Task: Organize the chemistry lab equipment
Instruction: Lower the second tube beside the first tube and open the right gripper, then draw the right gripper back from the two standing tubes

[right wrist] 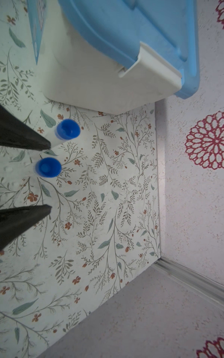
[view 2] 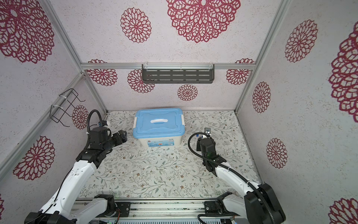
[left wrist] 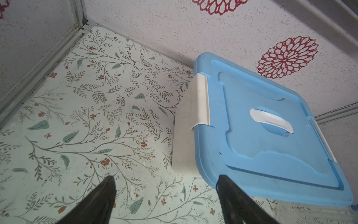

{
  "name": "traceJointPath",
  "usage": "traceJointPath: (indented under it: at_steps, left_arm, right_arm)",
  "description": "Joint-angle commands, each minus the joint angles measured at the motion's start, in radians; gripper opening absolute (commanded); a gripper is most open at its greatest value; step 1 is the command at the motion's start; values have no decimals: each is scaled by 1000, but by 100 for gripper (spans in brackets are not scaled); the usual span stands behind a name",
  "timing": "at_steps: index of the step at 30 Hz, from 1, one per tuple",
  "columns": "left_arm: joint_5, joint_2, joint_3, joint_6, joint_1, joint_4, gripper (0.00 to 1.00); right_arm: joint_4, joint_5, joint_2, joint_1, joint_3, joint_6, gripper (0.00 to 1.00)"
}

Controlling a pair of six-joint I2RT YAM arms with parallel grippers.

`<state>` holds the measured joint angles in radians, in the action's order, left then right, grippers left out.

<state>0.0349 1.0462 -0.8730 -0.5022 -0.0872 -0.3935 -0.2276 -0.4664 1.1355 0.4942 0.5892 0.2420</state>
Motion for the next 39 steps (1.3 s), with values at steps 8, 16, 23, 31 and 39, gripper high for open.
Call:
traceJointPath:
  at_steps: [8,16,23,31,39]
  left_arm:
    - [9,4,5,8,-6,14,85]
    - [16,9,-9,13,-5,3,85]
    - [47,-32,-46,45,0,-54,86]
    - [270,-94,-77,89,12,-119,97]
    - [300,-137,141,197,41,171,97]
  right_arm:
    - [154,-10,-185,10,105,-12,59]
    - [312,110,-206,1,194,24,68]
    - [303,172,-293,0,180,27,99]
    - [-43,70,-543,0,-124,-202,99]
    - [-319,-63,-554,-2,-422,-374,99]
